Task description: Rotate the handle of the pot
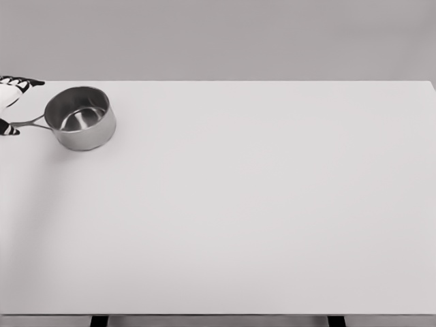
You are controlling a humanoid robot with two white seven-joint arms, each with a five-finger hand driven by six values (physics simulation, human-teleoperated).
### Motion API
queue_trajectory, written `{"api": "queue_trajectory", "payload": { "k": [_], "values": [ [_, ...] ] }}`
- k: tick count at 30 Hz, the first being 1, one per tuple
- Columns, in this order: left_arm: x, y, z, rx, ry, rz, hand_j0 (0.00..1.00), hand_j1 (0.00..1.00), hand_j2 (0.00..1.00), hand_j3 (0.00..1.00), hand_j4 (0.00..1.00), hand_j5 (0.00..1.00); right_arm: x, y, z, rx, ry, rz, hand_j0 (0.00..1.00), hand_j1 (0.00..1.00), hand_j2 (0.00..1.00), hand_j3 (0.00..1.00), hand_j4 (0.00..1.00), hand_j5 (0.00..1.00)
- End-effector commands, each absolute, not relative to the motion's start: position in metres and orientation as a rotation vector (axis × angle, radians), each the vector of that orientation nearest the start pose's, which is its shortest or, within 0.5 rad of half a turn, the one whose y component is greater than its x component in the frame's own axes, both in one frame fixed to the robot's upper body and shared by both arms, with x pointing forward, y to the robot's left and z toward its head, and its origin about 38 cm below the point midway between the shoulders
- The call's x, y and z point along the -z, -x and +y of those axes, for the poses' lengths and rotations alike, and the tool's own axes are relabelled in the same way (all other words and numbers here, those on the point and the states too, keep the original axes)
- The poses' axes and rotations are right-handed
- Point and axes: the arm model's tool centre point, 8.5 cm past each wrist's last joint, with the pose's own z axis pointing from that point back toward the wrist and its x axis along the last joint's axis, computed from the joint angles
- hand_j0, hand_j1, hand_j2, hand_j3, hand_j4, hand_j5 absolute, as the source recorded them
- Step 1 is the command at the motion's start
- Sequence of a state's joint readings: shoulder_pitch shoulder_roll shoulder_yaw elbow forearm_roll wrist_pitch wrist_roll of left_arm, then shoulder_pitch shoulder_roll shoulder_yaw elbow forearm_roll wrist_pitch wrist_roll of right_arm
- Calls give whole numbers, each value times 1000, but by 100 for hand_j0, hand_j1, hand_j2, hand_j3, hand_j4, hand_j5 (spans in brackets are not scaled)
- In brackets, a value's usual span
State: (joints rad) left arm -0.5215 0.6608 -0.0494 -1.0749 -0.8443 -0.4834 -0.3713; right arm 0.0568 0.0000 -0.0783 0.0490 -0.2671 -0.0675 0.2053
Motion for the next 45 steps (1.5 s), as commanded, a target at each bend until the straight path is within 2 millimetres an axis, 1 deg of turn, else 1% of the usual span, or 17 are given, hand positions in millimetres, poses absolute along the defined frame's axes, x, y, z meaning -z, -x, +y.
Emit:
{"api": "queue_trajectory", "payload": {
  "k": [1, 3, 5, 7, 9, 15, 17, 32, 36, 39, 45],
  "values": [
    [-189, -468, 465, 1483, -908, -1153, 100, 100, 100, 100, 100, 100, 259, 42, -256, 346, -91, -12, 100, 100, 100, 100, 100, 100],
    [-190, -470, 468, 1470, -907, -1149, 100, 100, 100, 100, 100, 100, 259, 42, -256, 346, -91, -12, 100, 100, 100, 100, 100, 100],
    [-191, -472, 466, 1462, -907, -1156, 100, 100, 100, 100, 100, 100, 259, 42, -256, 346, -91, -12, 100, 100, 100, 100, 100, 100],
    [-188, -475, 468, 1447, -897, -1152, 100, 100, 100, 100, 100, 100, 259, 42, -256, 346, -91, -12, 100, 100, 100, 100, 100, 100],
    [-185, -478, 466, 1434, -883, -1155, 100, 100, 100, 100, 100, 100, 259, 42, -256, 346, -91, -12, 100, 100, 100, 100, 100, 100],
    [-190, -483, 470, 1407, -891, -1153, 100, 100, 100, 100, 100, 100, 259, 42, -256, 346, -91, -12, 100, 100, 100, 100, 100, 100],
    [-191, -485, 468, 1399, -891, -1157, 100, 100, 100, 100, 100, 100, 259, 42, -256, 346, -91, -12, 100, 100, 100, 100, 100, 100],
    [-200, -495, 471, 1358, -892, -1174, 100, 100, 100, 100, 100, 100, 259, 42, -256, 346, -91, -12, 100, 100, 100, 100, 100, 100],
    [-205, -494, 470, 1364, -896, -1197, 100, 100, 100, 100, 100, 100, 259, 42, -256, 346, -91, -12, 100, 100, 100, 100, 100, 100],
    [-208, -491, 464, 1409, -875, -1252, 100, 100, 100, 100, 100, 100, 259, 42, -256, 346, -91, -12, 100, 100, 100, 100, 100, 100],
    [-213, -486, 466, 1396, -857, -1306, 100, 100, 100, 100, 100, 100, 259, 42, -256, 346, -91, -12, 100, 100, 100, 100, 100, 100]
  ]
}}
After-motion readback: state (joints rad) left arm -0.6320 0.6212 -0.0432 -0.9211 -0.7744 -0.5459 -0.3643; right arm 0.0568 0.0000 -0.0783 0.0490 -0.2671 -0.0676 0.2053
